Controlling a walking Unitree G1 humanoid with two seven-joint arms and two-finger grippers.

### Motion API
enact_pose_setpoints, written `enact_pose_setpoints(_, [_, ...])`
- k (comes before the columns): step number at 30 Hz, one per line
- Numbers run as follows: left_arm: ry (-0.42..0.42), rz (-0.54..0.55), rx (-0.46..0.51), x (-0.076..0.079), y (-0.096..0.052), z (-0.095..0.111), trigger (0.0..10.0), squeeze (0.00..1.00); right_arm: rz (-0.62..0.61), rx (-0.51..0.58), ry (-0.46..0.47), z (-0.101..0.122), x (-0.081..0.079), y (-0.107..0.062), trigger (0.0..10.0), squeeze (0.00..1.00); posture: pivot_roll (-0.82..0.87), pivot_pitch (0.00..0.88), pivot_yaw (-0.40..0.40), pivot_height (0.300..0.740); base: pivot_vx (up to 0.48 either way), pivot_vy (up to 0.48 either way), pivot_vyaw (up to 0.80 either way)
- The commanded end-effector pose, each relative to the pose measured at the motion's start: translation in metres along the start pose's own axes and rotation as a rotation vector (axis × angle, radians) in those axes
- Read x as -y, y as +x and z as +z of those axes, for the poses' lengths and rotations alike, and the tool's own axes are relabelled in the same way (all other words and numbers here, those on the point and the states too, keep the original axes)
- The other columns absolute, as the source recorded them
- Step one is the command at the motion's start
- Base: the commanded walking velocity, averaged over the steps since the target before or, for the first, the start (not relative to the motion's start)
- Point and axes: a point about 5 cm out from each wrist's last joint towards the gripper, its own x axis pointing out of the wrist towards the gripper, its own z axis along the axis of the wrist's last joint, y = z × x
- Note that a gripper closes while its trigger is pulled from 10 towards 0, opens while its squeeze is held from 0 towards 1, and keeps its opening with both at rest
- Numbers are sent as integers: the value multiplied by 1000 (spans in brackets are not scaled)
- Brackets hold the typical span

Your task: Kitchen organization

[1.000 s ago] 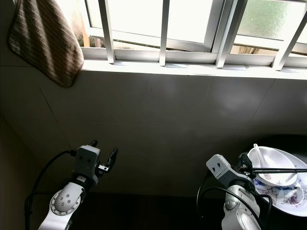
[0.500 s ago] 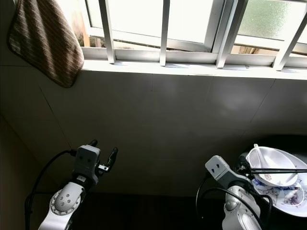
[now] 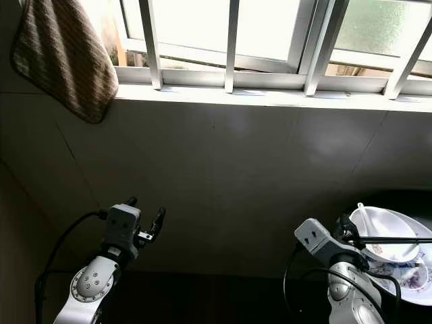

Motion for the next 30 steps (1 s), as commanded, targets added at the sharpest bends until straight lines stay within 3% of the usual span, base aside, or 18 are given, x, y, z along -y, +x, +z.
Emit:
enact_pose_setpoints(1, [0, -4, -11, -1, 2, -1, 10000, 0, 18, -22, 18, -8, 2, 3, 10000, 0, 9, 0, -38, 740, 0, 0, 0])
enact_pose_setpoints(14, [2, -4, -14, -3, 1, -2, 10000, 0, 97, -33, 26, -19, -7, -1, 10000, 0, 9, 0, -30, 740, 0, 0, 0])
enact_pose_setpoints(30, [1, -1, -14, -3, 2, -1, 10000, 0, 98, 73, 17, -25, 6, 16, 10000, 0, 11, 0, -31, 740, 0, 0, 0])
